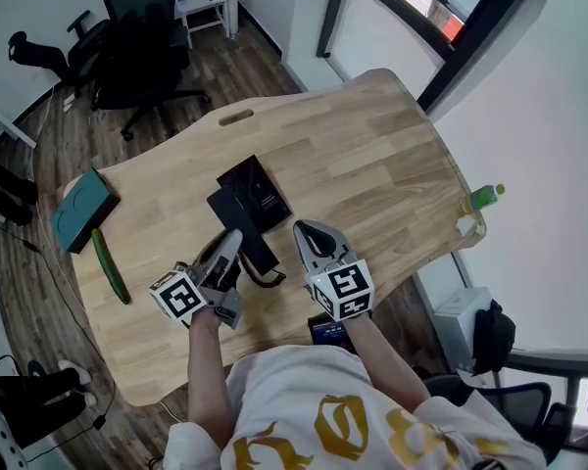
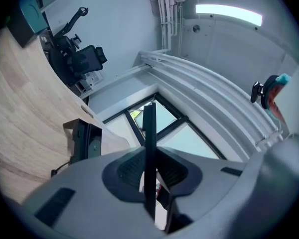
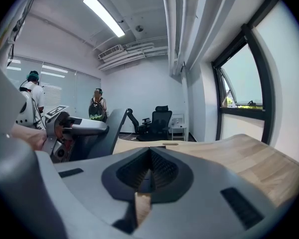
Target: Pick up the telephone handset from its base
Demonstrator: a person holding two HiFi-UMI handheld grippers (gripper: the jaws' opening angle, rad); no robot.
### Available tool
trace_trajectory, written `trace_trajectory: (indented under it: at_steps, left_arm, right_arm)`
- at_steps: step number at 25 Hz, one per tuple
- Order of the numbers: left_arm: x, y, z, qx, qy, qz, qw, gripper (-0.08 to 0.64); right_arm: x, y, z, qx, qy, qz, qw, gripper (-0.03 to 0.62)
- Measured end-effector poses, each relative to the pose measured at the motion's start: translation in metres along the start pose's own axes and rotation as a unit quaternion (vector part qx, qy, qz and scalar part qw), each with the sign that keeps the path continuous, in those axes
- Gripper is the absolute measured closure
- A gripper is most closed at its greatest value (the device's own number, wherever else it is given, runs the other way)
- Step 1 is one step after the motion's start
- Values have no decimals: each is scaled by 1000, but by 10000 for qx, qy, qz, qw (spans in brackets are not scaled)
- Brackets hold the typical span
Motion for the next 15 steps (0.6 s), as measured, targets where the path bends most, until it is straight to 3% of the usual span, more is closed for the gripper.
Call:
trace_trajectory:
  at_steps: [15]
  left_arm:
    - [17, -5, 2, 88, -6, -107, 9999, 488]
  right_arm:
    - [3, -9, 3, 139, -135, -352, 9992, 588]
Point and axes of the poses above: the fingertips, and each gripper's own axes: y forward along the fingers, x to its right, z out of its top, the point moved 6 cm from there along -y, backward along the fingers, and after that the axes turned 7 degrees about y, right-handed, at the moved point
